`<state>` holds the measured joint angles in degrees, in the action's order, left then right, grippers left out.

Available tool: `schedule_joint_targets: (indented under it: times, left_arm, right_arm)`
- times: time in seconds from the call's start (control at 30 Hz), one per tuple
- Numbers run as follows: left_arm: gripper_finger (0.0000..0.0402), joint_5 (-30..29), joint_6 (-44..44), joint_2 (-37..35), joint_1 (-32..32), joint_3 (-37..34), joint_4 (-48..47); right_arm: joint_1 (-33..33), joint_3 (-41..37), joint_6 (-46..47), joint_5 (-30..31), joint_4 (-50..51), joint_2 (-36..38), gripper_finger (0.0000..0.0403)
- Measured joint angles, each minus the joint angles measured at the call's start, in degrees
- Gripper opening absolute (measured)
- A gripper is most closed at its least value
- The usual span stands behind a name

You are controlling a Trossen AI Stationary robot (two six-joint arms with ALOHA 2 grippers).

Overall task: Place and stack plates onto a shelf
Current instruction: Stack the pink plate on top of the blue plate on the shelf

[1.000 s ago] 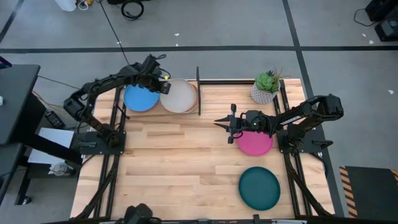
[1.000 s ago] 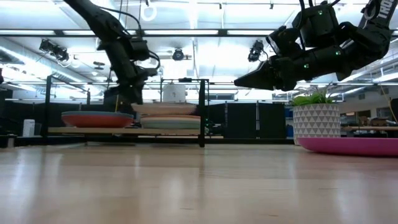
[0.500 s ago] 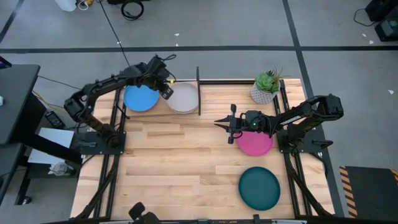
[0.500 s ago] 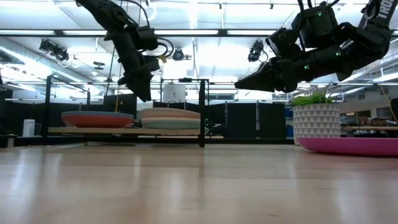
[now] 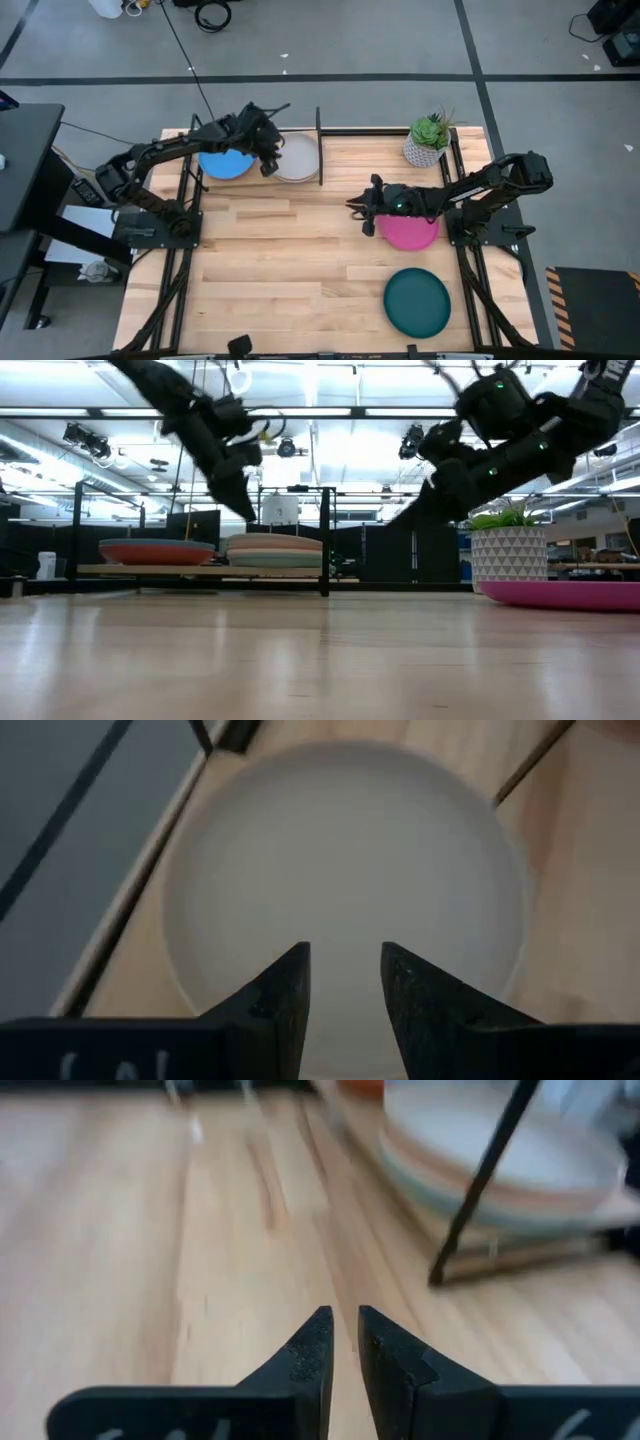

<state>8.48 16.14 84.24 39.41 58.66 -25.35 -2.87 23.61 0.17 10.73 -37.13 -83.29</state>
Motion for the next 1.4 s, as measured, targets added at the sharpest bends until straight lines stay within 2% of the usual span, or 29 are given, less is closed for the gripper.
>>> schedule_joint_targets:
  times: [0.17, 0.33, 0.5, 0.63, 0.77, 0.87, 1.13, 1.4]
  left_arm:
    - [0.0133, -0.92, -3.61, -0.35, 1.15, -8.52, 16.24]
    - [0.0133, -0.9, -4.28, -0.23, -0.99, -13.28, 19.72]
    - [0.0133, -1.14, -5.32, -0.34, -3.06, -20.26, 29.86]
    - [0.0133, -6.58, -5.37, -0.34, -5.08, -24.5, 39.34]
    - [0.0133, -9.4, -3.54, -0.34, -6.43, -24.95, 41.55]
    - [0.0133, -9.4, -3.41, -1.72, -7.53, -24.86, 41.46]
    - [0.0133, -9.39, -2.87, -9.98, -11.78, -24.79, 40.56]
    - [0.0133, -9.34, -3.5, -16.82, -16.93, -24.77, 38.54]
  right_arm:
    - [3.0, 6.74, 2.75, 5.36, 16.19, 0.0, 0.0052]
    - [5.72, 13.77, 2.68, 8.29, 26.55, 0.0, 0.0051]
    - [8.33, 20.42, 3.56, 12.74, 39.54, 0.0, 0.0051]
    - [9.91, 24.39, 7.23, 14.31, 49.97, 0.0, 0.0051]
    - [10.74, 26.33, 10.23, 16.78, 56.87, 0.0, 0.0051]
    - [10.35, 26.35, 12.58, 14.66, 62.64, 0.0, 0.0052]
    - [7.58, 26.34, 22.8, -1.69, 72.17, 0.0, 0.008]
    - [11.27, 26.33, 35.78, -3.24, 82.73, 0.0, 0.0154]
